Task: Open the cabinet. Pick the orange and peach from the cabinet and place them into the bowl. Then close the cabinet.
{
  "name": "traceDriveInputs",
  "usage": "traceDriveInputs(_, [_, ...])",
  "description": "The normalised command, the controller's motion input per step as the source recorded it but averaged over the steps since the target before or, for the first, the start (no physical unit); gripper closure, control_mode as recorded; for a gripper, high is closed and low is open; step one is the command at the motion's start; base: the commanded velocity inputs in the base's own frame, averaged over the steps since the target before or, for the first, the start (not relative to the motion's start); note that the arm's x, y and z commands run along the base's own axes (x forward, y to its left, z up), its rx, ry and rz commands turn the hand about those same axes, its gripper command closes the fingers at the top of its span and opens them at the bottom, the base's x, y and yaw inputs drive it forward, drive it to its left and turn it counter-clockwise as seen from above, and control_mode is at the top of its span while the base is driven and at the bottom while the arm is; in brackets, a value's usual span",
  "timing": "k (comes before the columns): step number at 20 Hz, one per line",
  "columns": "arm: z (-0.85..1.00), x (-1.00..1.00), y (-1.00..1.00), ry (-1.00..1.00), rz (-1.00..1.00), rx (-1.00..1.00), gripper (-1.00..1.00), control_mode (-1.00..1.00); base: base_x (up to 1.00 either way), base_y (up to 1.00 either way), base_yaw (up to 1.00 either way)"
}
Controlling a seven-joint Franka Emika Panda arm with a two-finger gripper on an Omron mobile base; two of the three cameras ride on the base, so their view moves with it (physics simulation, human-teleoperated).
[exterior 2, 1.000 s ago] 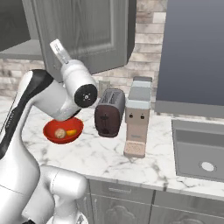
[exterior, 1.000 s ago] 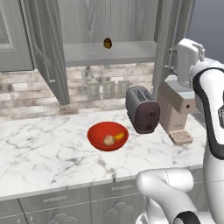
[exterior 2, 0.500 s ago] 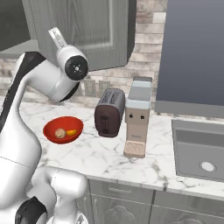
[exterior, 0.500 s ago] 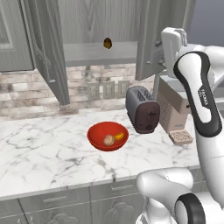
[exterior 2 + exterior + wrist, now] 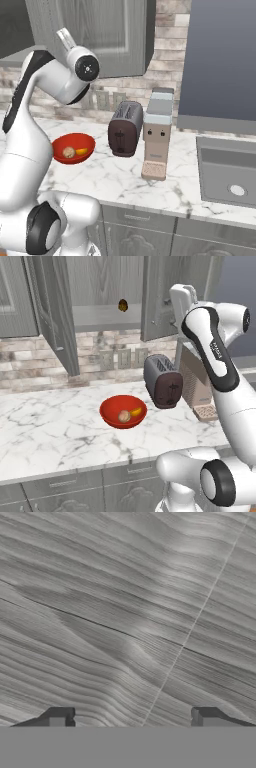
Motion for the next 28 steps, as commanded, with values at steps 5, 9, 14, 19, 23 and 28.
traceDriveInputs(5, [-0.11, 0.74, 0.00, 0.00, -0.01, 0.00, -1.00, -1.00, 0.00, 0.00, 0.00])
traceDriveInputs(9, [-0.06, 0.78, 0.02, 0.00, 0.00, 0.00, -1.00, -1.00, 0.00, 0.00, 0.00])
traceDriveInputs(14, [0.00, 0.75, 0.03, 0.00, 0.00, 0.01, -1.00, -1.00, 0.00, 0.00, 0.00])
traceDriveInputs(19, [-0.05, 0.55, 0.05, 0.00, 0.00, 0.00, -1.00, -1.00, 0.00, 0.00, 0.00])
traceDriveInputs(23, [-0.08, 0.19, 0.00, -0.14, -0.04, 0.00, -1.00, -1.00, 0.00, 0.00, 0.00])
traceDriveInputs(28, [0.00, -0.21, 0.00, -0.28, -0.11, 0.00, -1.00, -1.00, 0.00, 0.00, 0.00])
